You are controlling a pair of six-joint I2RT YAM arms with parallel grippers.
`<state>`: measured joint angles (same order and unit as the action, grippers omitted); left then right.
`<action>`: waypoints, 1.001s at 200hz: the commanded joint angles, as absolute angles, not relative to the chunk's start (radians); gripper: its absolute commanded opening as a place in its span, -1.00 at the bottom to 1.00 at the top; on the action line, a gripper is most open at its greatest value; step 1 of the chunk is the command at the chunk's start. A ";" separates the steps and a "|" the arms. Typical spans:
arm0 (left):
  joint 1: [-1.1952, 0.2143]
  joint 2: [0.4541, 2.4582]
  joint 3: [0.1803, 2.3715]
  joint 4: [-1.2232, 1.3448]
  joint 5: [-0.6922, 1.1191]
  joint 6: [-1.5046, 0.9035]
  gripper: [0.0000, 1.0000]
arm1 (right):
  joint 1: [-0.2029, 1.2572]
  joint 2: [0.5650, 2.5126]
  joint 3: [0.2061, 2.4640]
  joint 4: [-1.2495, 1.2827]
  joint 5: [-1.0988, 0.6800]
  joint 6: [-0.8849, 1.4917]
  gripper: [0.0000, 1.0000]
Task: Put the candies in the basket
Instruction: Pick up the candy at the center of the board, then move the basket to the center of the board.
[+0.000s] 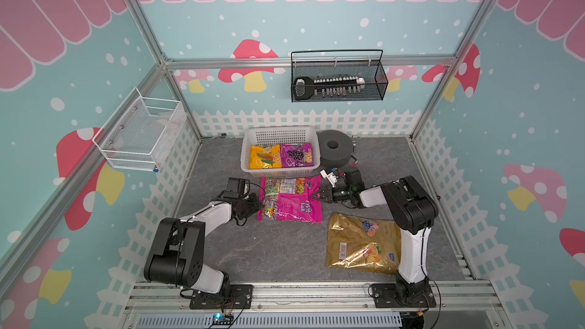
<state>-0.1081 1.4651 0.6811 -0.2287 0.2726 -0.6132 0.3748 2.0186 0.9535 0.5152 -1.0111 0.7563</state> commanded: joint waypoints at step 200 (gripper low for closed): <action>-0.133 1.339 1.006 -0.270 0.244 -0.502 0.15 | 0.521 1.601 1.448 0.038 -0.831 0.779 -1.00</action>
